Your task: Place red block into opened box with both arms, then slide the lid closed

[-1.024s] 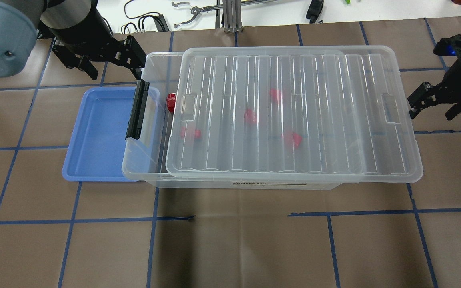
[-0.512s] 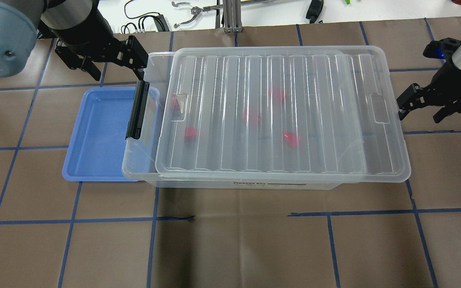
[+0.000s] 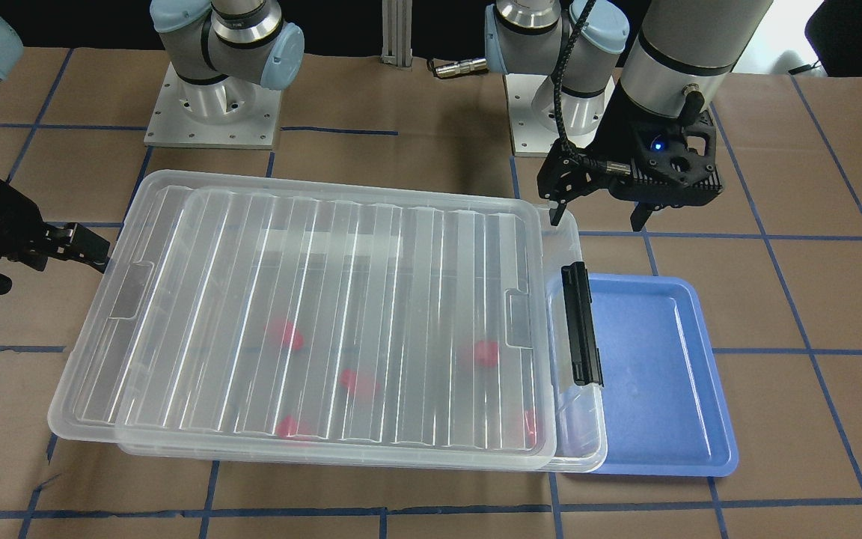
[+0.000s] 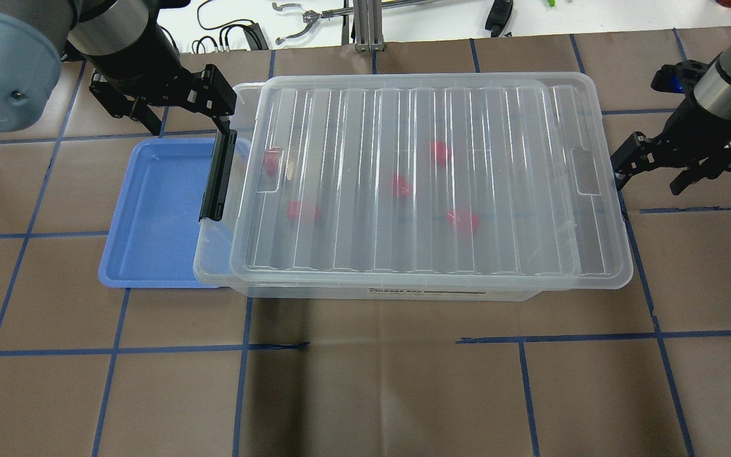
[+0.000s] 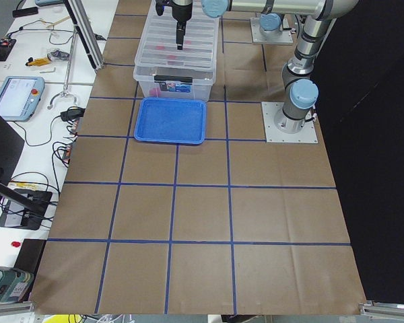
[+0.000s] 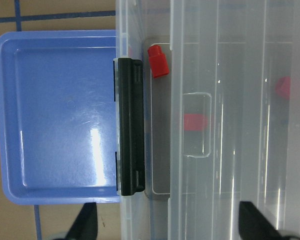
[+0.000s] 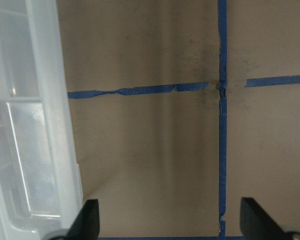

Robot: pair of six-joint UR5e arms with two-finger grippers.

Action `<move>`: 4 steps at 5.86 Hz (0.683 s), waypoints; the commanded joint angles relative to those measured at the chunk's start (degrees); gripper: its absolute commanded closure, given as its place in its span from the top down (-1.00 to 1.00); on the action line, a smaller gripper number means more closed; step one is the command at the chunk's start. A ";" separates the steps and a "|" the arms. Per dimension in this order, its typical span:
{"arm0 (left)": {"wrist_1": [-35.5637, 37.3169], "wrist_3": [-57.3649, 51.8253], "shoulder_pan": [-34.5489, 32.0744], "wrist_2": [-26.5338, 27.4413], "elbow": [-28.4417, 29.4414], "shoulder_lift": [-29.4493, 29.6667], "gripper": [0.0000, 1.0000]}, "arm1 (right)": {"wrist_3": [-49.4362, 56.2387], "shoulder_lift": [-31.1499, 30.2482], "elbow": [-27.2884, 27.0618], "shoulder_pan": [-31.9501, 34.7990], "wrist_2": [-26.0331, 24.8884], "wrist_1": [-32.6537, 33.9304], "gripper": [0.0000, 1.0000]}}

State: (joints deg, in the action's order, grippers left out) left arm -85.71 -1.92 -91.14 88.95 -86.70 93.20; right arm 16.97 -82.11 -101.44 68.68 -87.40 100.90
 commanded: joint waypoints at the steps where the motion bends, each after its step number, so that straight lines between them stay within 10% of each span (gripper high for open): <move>1: 0.02 -0.28 0.00 0.00 -0.05 -0.04 0.97 | -1.76 -0.07 -1.12 0.67 2.04 0.00 1.00; 4: 0.02 -0.19 -0.09 0.00 -0.14 -0.04 0.97 | -2.64 -0.24 -1.22 1.99 3.37 0.08 1.00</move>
State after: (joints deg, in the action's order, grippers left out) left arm -85.69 -2.11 -91.18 88.94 -86.81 93.16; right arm 14.41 -82.33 -102.62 70.33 -84.56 100.98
